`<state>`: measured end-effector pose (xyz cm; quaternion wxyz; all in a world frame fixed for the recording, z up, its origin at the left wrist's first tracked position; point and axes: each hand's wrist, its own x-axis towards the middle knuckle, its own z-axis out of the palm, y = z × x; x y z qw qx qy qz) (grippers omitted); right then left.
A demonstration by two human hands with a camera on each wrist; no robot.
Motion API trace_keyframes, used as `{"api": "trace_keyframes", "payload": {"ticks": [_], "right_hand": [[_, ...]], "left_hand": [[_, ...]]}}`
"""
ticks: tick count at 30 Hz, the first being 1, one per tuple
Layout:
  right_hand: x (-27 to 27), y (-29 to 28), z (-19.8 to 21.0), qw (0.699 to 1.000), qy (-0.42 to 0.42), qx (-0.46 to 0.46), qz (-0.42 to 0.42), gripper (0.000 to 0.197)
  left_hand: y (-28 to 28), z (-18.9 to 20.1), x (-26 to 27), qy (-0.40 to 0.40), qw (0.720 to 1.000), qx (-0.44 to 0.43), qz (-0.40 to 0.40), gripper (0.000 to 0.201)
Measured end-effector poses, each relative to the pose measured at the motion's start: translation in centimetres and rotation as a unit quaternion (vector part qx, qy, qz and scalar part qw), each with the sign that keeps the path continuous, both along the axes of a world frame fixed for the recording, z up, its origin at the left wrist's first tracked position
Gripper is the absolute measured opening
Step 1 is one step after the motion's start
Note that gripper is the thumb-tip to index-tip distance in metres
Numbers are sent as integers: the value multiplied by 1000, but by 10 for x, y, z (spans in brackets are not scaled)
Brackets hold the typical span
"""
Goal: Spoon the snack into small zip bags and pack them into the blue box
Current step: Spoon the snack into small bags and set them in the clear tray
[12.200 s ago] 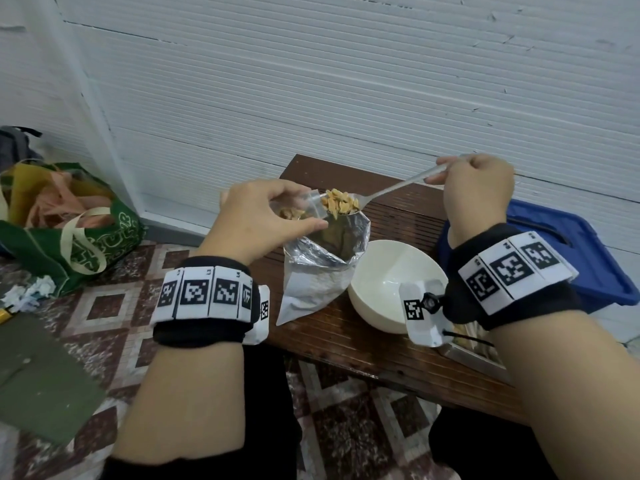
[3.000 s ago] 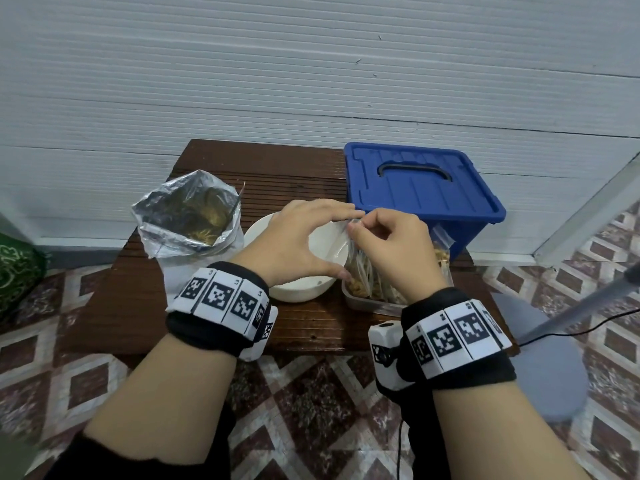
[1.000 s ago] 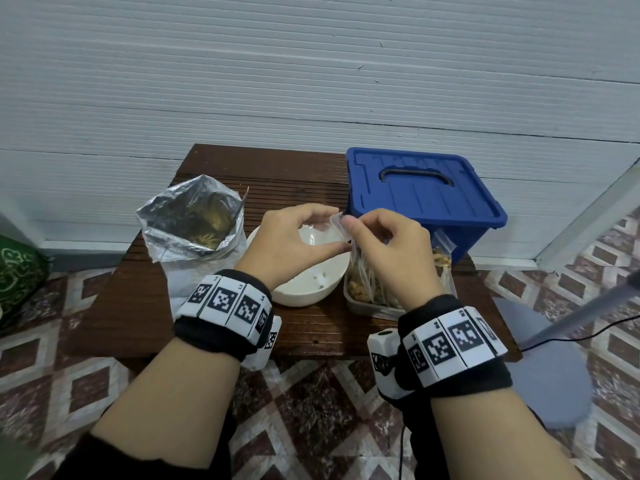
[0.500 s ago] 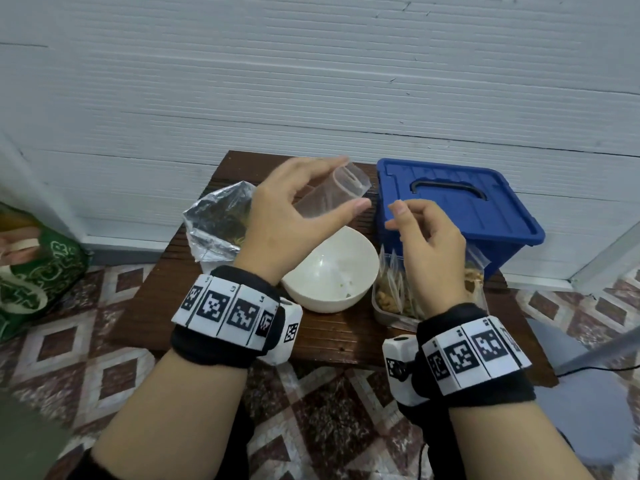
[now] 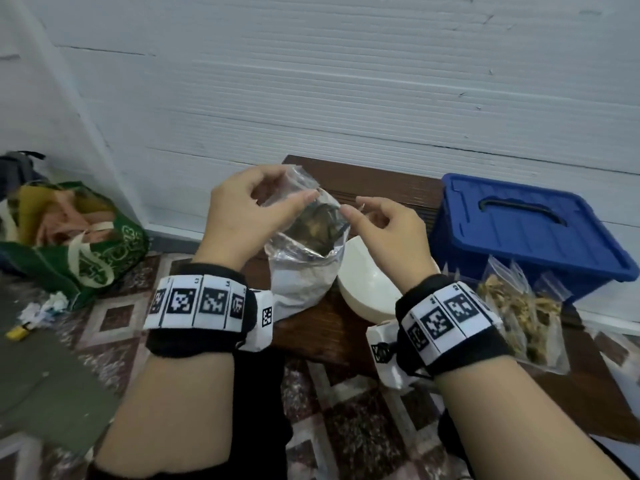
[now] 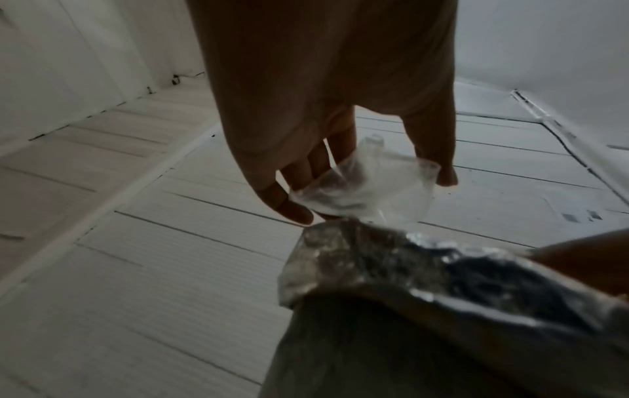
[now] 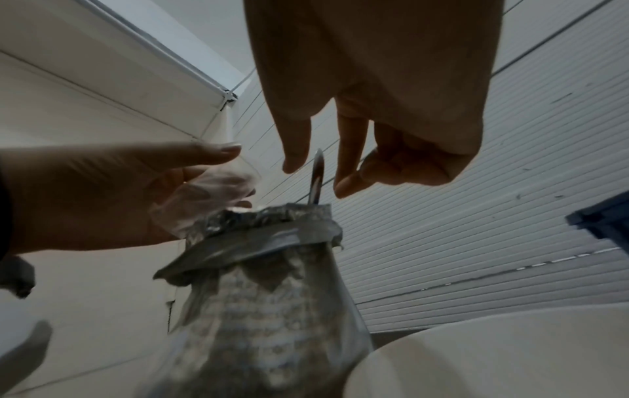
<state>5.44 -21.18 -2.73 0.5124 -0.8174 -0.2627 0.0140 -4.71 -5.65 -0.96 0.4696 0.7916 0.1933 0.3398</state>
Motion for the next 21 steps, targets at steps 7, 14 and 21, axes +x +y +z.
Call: {"api": "trace_keyframes", "payload": {"ticks": [7,14,21], "right_hand": [[-2,18,-3,983,-183,-24,-6,22],[-9,21,-12,968,-215,-118,52,27],[-12,25,-2,1000,-22,13,-11,23]], "left_hand": [[7,-16,4,56,998,-20,-17,34],[7,-14,4,67,997,-33,-19,41],[5,-12,3,73,997,-32,-23,36]]}}
